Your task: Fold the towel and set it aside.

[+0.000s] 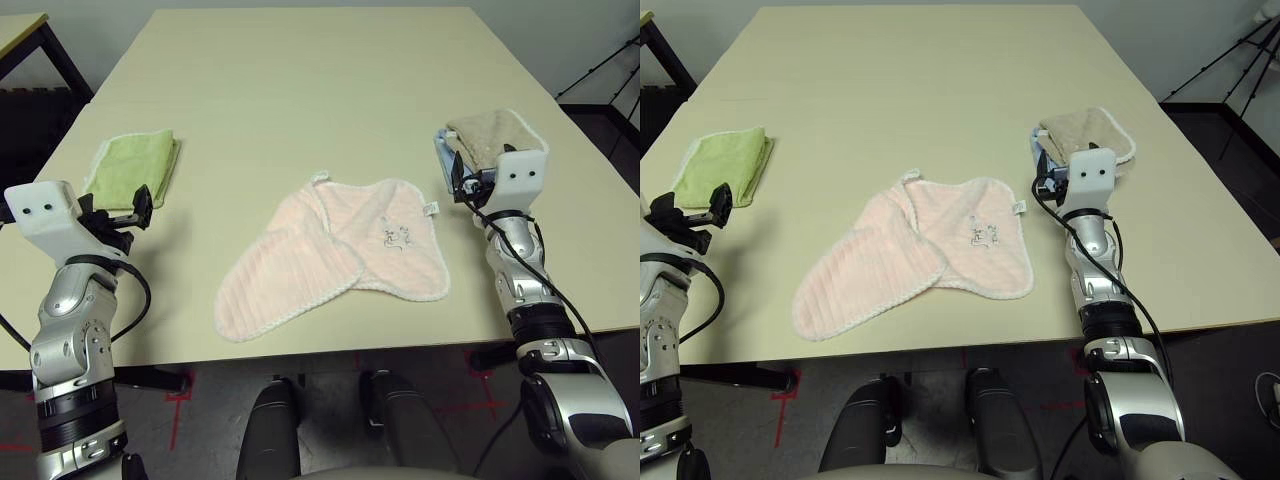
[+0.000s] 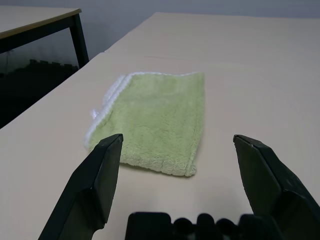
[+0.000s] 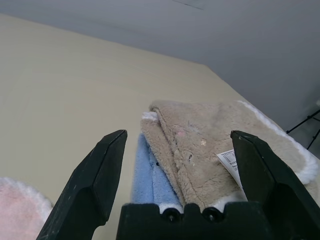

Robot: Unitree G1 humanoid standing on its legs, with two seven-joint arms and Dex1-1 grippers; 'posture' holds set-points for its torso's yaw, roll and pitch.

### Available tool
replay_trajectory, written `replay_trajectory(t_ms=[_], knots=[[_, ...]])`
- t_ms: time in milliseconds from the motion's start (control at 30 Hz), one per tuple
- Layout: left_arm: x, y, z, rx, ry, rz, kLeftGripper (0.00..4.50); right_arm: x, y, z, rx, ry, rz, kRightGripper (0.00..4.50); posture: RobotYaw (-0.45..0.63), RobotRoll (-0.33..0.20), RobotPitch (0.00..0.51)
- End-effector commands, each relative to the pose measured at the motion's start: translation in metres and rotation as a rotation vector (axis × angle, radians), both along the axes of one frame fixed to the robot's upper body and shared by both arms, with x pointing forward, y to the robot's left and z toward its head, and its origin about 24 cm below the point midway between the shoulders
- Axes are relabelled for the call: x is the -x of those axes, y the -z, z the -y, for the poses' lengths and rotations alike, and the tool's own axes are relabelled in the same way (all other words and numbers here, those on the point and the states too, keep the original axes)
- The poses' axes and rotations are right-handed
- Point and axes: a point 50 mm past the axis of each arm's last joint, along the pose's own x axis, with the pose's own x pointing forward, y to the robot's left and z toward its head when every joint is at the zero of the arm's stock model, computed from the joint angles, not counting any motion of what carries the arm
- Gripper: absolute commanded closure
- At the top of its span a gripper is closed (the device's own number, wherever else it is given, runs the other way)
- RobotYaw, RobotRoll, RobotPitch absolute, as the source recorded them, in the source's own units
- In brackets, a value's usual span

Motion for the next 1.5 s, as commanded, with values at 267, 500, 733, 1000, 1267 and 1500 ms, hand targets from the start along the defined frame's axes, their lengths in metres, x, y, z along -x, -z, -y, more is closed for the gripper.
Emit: replay_trajectory(t_ms=[267,500,733,1000,1267,1500], knots=[[0.001,-0.001,-0.004,-0.110,0.008,0.023,0.00,0.004,0.004,0.004,-0.005,0.006,-0.006,0.02,-0.04,0.000,0.107],[-0.001,0.000,-0.002,-0.113,0.018,0.028,0.00,0.004,0.004,0.001,-0.009,-0.001,-0.008,0.02,-0.04,0.000,0.109],[-0.002,0.003,-0.002,-0.054,0.023,0.013,0.00,0.003,0.004,0.000,-0.009,-0.012,-0.014,0.02,-0.04,0.000,0.110],[0.001,-0.005,0.021,-0.054,0.249,-0.035,0.00,0.003,0.005,-0.001,-0.007,-0.031,-0.023,0.02,-0.04,0.000,0.111],[0.015,-0.009,0.047,-0.059,0.549,-0.041,0.00,-0.001,0.002,0.001,-0.001,-0.039,-0.024,0.02,-0.03,0.000,0.109],[0.024,-0.012,0.061,-0.011,0.654,-0.082,0.00,-0.004,0.000,0.004,0.008,-0.040,-0.022,0.02,-0.02,0.000,0.109]])
